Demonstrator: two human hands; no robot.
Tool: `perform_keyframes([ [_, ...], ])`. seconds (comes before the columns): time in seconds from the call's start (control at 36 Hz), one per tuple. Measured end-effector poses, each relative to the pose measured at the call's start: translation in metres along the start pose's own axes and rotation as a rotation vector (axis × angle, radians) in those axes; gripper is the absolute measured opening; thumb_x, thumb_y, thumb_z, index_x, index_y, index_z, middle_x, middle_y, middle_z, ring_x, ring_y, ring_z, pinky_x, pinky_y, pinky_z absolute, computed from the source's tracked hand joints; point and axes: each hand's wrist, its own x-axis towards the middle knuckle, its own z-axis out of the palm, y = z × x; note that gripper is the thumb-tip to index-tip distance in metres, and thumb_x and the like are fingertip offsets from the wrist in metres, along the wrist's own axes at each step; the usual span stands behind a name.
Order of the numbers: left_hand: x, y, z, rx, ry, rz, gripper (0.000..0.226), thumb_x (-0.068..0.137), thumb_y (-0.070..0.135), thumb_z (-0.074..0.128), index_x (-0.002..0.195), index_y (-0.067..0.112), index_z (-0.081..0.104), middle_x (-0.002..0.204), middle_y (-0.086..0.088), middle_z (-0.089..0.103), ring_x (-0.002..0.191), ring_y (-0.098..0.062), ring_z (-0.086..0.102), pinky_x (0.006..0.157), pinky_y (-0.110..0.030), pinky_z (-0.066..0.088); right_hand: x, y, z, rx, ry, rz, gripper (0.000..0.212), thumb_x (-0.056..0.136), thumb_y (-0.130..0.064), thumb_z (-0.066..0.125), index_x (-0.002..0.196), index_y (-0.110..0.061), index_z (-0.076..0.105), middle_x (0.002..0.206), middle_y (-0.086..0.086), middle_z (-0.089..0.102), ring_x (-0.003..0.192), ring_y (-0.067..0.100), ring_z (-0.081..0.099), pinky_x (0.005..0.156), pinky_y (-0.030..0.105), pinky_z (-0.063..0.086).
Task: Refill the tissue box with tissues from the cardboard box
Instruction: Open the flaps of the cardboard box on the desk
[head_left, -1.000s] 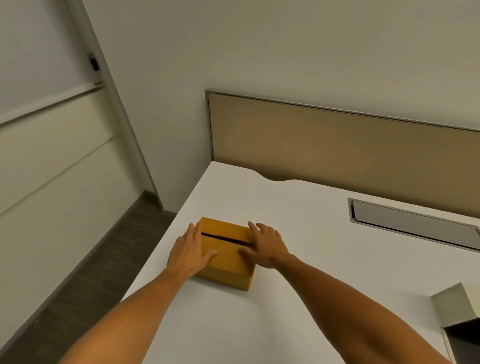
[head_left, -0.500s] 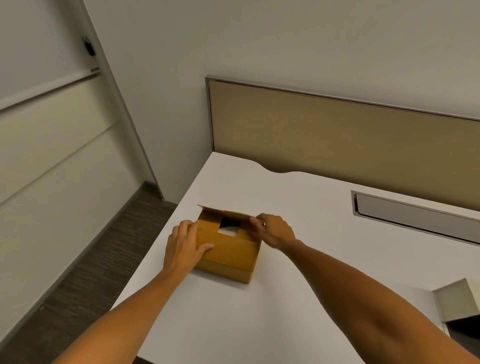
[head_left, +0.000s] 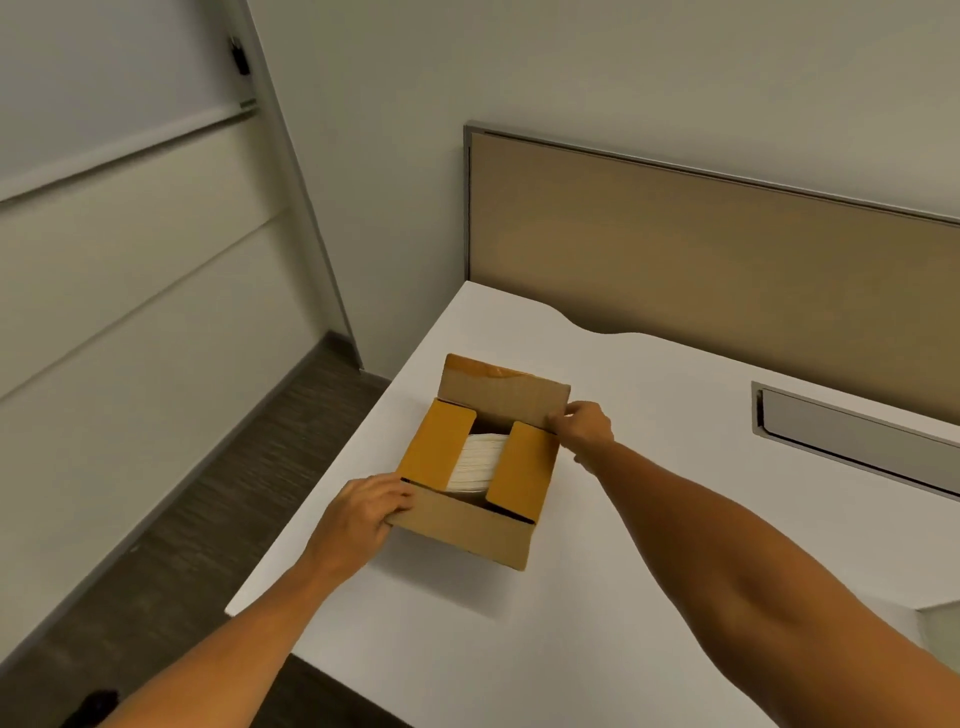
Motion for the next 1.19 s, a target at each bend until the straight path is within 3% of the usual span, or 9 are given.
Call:
perform_keyframes([
  [0.11,-0.02,0.002,0.012,0.008,-0.145,-0.029,0.063,0.082,0.032,0.078,0.139,0.017,0.056,0.148,0.003,0.05,0.136,-0.017,0.049,0.11,-0.035,0.036,-0.005,0.004,0.006,-0.153,0.077,-0.018,0.055,0.098,-0.022,0.063,0.146,-0.015,0.036,0.13,0.017,0.061,0.108,0.035,0.066,0.09,0.046,0.059],
  [0.22,-0.028,0.009,0.022,0.063,-0.159,-0.066,0.076,0.089,0.07,0.048,0.145,0.019,0.049,0.155,0.006,0.039,0.144,-0.012,0.034,0.117,-0.043,0.025,-0.009,0.004,0.009,-0.201,0.138,-0.045,0.04,0.099,-0.025,0.06,0.134,-0.016,0.043,0.118,0.013,0.066,0.098,0.031,0.068,0.082,0.04,0.057],
  [0.33,-0.015,0.024,0.024,0.02,-0.036,-0.186,0.068,0.094,0.067,0.035,0.124,0.016,0.067,0.133,-0.002,0.065,0.122,-0.021,0.06,0.104,-0.037,0.04,-0.003,0.003,0.002,-0.147,0.065,-0.015,0.031,0.1,-0.035,0.058,0.121,-0.012,0.062,0.11,0.011,0.07,0.095,0.03,0.07,0.089,0.048,0.061],
  [0.44,0.009,0.039,0.027,0.064,0.0,-0.321,0.063,0.09,0.066,0.043,0.121,0.016,0.065,0.125,-0.006,0.063,0.111,-0.023,0.057,0.087,-0.032,0.051,0.003,0.003,-0.005,-0.111,0.029,0.05,0.041,0.1,-0.039,0.058,0.126,-0.008,0.056,0.112,0.016,0.069,0.094,0.033,0.07,0.086,0.048,0.062],
  [0.56,0.031,0.047,0.034,0.081,-0.029,-0.495,0.066,0.085,0.062,0.06,0.132,0.017,0.055,0.144,-0.01,0.048,0.124,-0.028,0.047,0.096,-0.041,0.047,0.004,0.007,0.003,-0.12,0.071,0.049,0.043,0.099,-0.032,0.06,0.132,-0.013,0.041,0.114,0.013,0.063,0.095,0.03,0.067,0.084,0.045,0.061],
  [0.69,0.053,0.05,0.041,0.129,-0.097,-0.604,0.079,0.08,0.064,0.063,0.142,0.019,0.044,0.156,-0.01,0.034,0.139,-0.031,0.032,0.108,-0.047,0.036,-0.001,0.006,0.019,-0.232,0.218,-0.083,0.019,0.103,-0.022,0.049,0.121,-0.017,0.054,0.114,0.009,0.065,0.084,0.022,0.06,0.073,0.033,0.051],
  [0.92,0.081,0.036,0.045,-0.014,-0.23,-0.712,0.084,0.081,0.048,0.074,0.147,0.017,0.031,0.154,-0.013,0.036,0.133,-0.035,0.044,0.106,-0.049,0.042,-0.039,0.002,0.043,-0.466,0.154,-0.155,0.092,0.078,-0.076,0.061,0.144,-0.016,0.037,0.146,0.01,0.041,0.124,0.033,0.053,0.093,0.046,0.054],
  [1.0,0.083,0.035,0.044,-0.068,-0.19,-0.725,0.073,0.085,0.045,0.07,0.143,0.017,0.036,0.144,-0.011,0.046,0.124,-0.034,0.052,0.098,-0.047,0.048,-0.051,0.004,0.057,-0.46,0.078,-0.156,0.119,0.067,-0.073,0.074,0.154,-0.019,0.014,0.159,0.01,0.024,0.129,0.039,0.051,0.094,0.049,0.054],
  [1.19,0.086,0.028,0.024,-0.332,0.016,-0.841,0.034,0.1,0.027,0.053,0.131,0.013,0.053,0.129,-0.015,0.059,0.112,-0.033,0.061,0.073,-0.034,0.059,-0.063,0.007,0.059,-0.276,-0.001,-0.194,0.111,0.076,-0.062,0.068,0.157,-0.022,0.003,0.164,0.01,0.013,0.131,0.04,0.05,0.095,0.048,0.055],
])
